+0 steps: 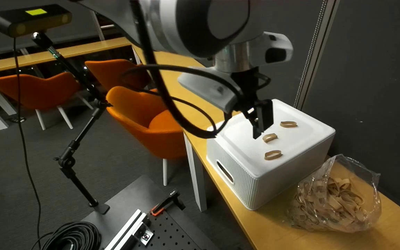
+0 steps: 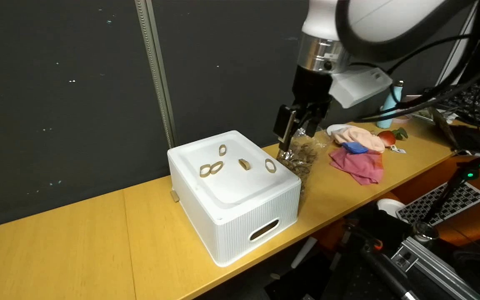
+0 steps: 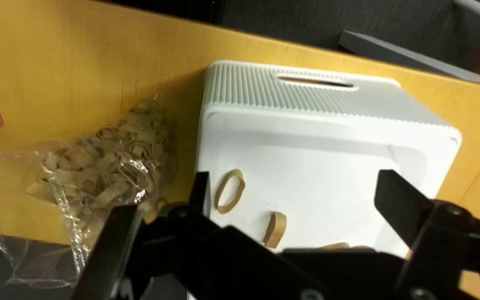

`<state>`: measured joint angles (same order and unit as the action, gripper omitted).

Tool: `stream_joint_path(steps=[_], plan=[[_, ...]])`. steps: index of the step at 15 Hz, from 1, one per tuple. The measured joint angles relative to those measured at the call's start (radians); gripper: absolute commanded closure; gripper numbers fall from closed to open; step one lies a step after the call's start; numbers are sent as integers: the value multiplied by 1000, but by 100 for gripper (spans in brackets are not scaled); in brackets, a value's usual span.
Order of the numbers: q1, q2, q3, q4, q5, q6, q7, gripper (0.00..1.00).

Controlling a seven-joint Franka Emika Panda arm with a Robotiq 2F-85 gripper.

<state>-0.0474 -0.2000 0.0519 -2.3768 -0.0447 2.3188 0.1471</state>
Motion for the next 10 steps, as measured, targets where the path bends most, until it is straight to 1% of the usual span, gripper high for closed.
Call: stream_joint_path(steps=[2, 5, 7, 10], plan=[[1, 134, -13, 81, 7, 61, -25, 0], [18, 315, -12, 221, 7, 110, -29, 0], [33, 401, -12, 298, 8, 132, -29, 0], [56, 491, -11, 383, 9, 165, -29, 0]])
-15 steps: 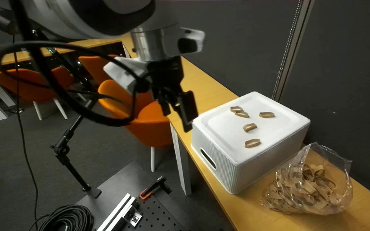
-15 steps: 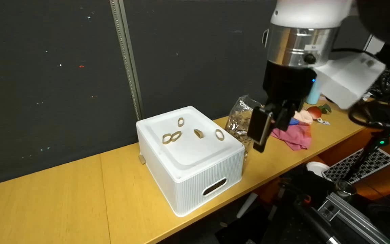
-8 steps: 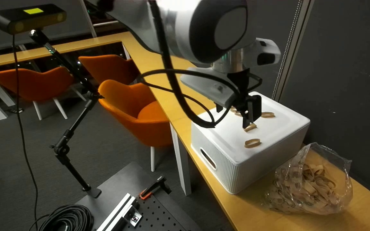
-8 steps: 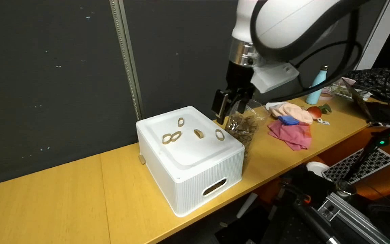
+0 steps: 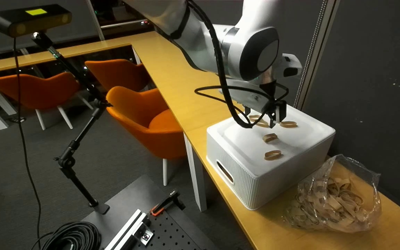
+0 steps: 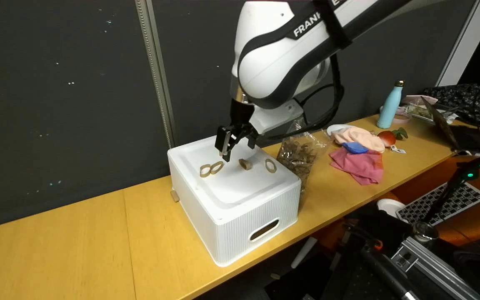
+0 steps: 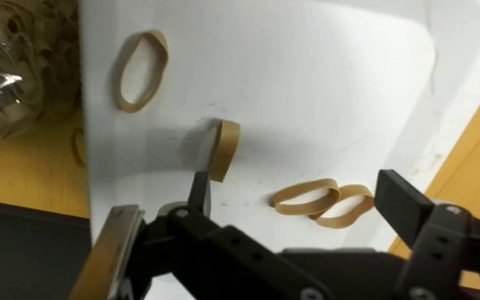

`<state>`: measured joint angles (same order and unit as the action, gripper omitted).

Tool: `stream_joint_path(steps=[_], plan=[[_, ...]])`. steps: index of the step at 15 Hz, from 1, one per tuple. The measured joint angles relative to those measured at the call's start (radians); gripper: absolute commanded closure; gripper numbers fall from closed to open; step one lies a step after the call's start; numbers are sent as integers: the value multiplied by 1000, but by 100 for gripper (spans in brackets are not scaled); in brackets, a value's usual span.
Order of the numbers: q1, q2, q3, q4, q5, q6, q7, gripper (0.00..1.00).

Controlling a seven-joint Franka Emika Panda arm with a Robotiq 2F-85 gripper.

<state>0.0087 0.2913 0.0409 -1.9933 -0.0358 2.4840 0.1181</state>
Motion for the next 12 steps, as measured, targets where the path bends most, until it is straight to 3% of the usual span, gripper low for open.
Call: stream_joint_path(steps=[6, 12], plan=[[31, 130, 6, 110, 6, 33, 0, 0], [33, 181, 6, 150, 42, 35, -3, 0]])
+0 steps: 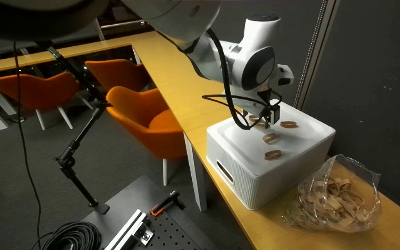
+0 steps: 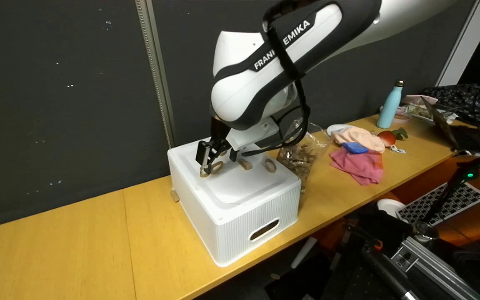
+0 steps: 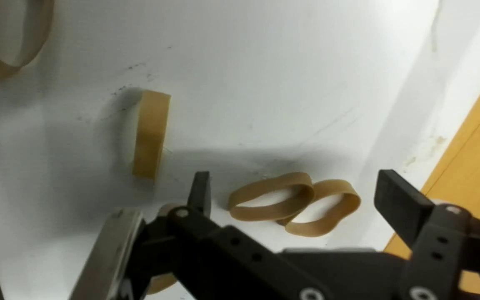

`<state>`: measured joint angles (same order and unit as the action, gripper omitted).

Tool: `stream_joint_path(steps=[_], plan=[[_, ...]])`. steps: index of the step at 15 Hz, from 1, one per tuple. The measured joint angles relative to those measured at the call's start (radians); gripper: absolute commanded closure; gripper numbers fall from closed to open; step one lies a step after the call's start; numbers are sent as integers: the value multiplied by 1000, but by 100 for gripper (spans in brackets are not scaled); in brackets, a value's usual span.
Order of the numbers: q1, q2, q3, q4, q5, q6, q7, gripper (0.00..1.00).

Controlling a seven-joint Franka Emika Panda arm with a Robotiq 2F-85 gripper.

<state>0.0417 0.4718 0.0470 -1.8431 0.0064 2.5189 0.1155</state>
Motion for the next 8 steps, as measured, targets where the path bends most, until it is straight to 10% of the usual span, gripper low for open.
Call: stream_joint_path(steps=[1, 8], plan=[[0, 5, 0, 4, 7, 0, -1, 25], [-1, 26, 0, 15, 57, 0, -12, 73]])
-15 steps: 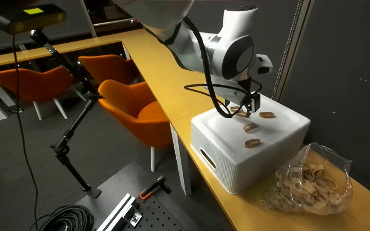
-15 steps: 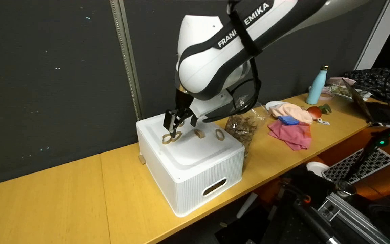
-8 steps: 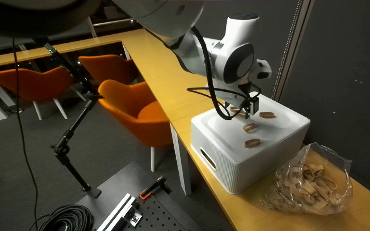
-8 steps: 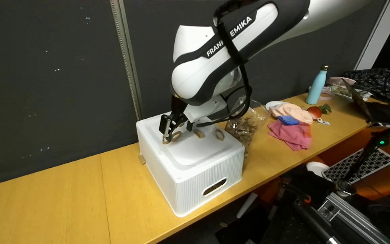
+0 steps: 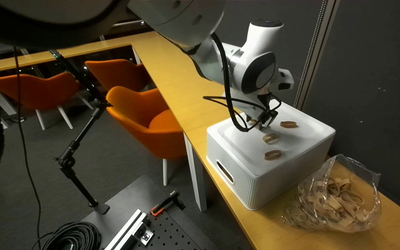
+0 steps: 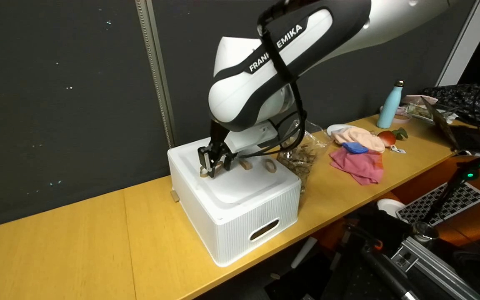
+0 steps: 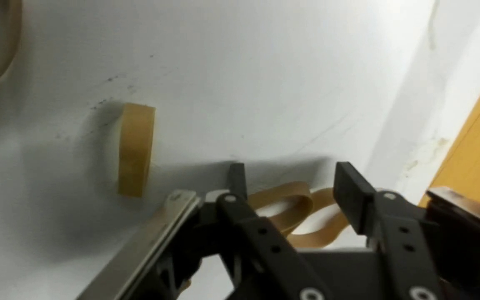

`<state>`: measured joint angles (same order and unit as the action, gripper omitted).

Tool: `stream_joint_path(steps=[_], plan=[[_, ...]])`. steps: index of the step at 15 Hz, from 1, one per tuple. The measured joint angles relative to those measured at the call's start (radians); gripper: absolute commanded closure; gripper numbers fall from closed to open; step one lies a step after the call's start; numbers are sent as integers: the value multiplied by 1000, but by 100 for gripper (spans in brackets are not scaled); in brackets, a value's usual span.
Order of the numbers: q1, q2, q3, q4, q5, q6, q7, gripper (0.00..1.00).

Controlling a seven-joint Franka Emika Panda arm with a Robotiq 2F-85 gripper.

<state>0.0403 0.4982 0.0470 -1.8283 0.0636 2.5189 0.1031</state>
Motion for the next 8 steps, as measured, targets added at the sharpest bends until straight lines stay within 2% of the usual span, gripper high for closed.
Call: stream_joint_path(steps=[4, 8], plan=[[-10, 5, 0, 3, 18, 0, -10, 99], [-12, -7, 1, -2, 33, 0, -13, 100]])
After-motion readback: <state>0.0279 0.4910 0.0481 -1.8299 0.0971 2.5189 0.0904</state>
